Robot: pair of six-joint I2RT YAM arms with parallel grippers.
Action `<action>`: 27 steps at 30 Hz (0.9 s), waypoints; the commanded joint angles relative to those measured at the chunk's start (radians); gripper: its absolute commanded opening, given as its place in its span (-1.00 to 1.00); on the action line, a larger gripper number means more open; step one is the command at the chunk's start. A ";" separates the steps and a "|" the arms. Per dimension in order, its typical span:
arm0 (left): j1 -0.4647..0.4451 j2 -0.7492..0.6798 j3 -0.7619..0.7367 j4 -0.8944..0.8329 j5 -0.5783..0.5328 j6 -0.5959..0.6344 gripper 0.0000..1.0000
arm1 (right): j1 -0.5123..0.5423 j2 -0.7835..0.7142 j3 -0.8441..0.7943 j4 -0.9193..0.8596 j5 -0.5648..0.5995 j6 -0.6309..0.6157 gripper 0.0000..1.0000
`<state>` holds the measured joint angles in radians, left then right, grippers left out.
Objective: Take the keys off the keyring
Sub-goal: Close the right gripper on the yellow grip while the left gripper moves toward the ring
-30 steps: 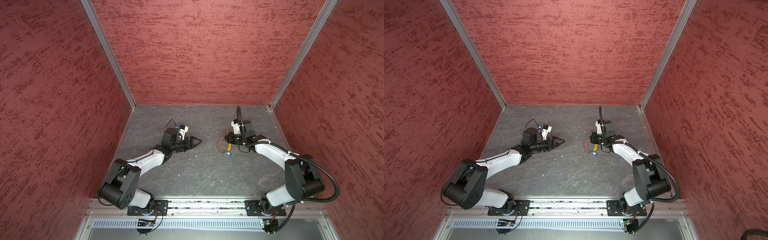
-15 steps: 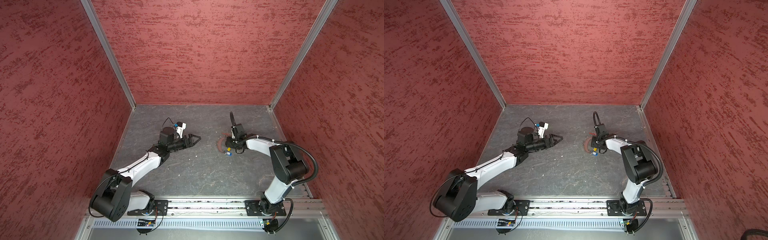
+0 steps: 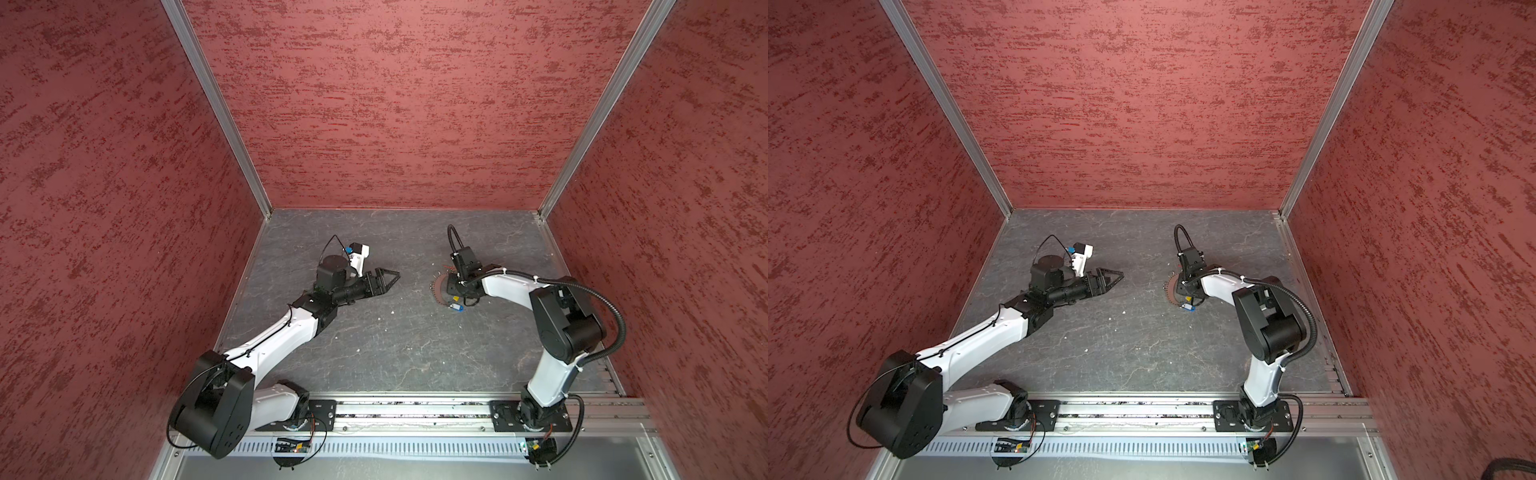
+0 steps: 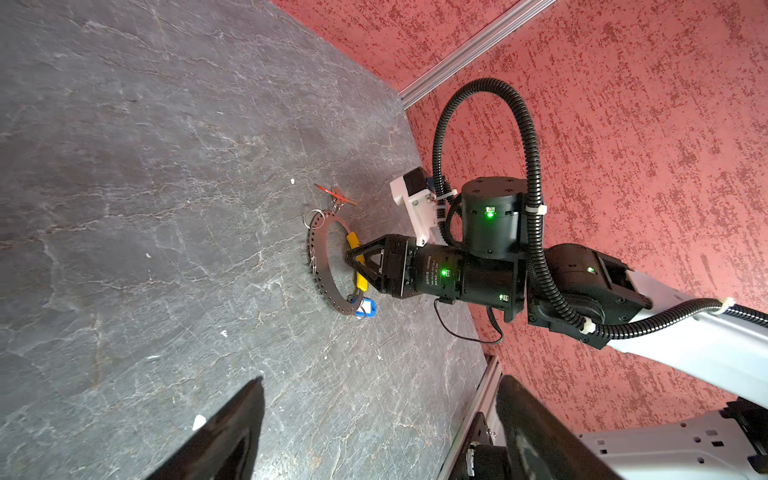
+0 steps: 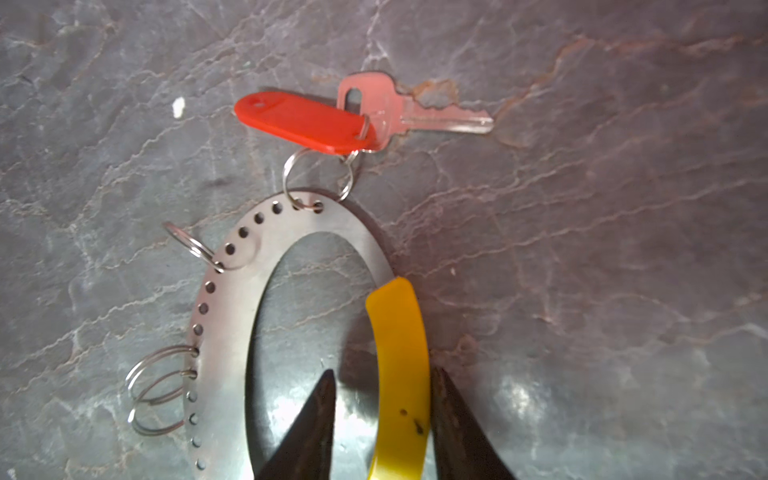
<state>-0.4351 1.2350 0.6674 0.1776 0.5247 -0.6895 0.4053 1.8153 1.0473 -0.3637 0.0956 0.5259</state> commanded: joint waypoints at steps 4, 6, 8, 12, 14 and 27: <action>-0.006 -0.012 -0.013 -0.004 -0.008 0.027 0.75 | 0.015 0.060 0.005 -0.089 0.051 0.001 -0.37; -0.007 -0.018 -0.012 -0.010 -0.009 0.031 0.75 | 0.016 0.073 0.007 -0.104 0.070 -0.011 -0.43; -0.007 -0.022 -0.011 -0.013 -0.011 0.033 0.75 | 0.022 0.089 0.014 -0.121 0.093 -0.028 -0.50; -0.006 -0.023 -0.005 -0.019 -0.013 0.034 0.75 | 0.027 0.097 0.024 -0.132 0.113 -0.052 -0.74; -0.009 -0.023 -0.003 -0.019 -0.014 0.033 0.75 | 0.027 0.093 0.024 -0.121 0.114 -0.063 -0.86; -0.016 0.014 -0.027 0.073 0.041 0.031 0.68 | 0.039 -0.147 -0.110 0.201 0.022 -0.165 -1.00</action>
<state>-0.4416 1.2320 0.6540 0.1959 0.5297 -0.6750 0.4351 1.7332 0.9443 -0.2749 0.1589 0.3893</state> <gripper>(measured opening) 0.844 0.161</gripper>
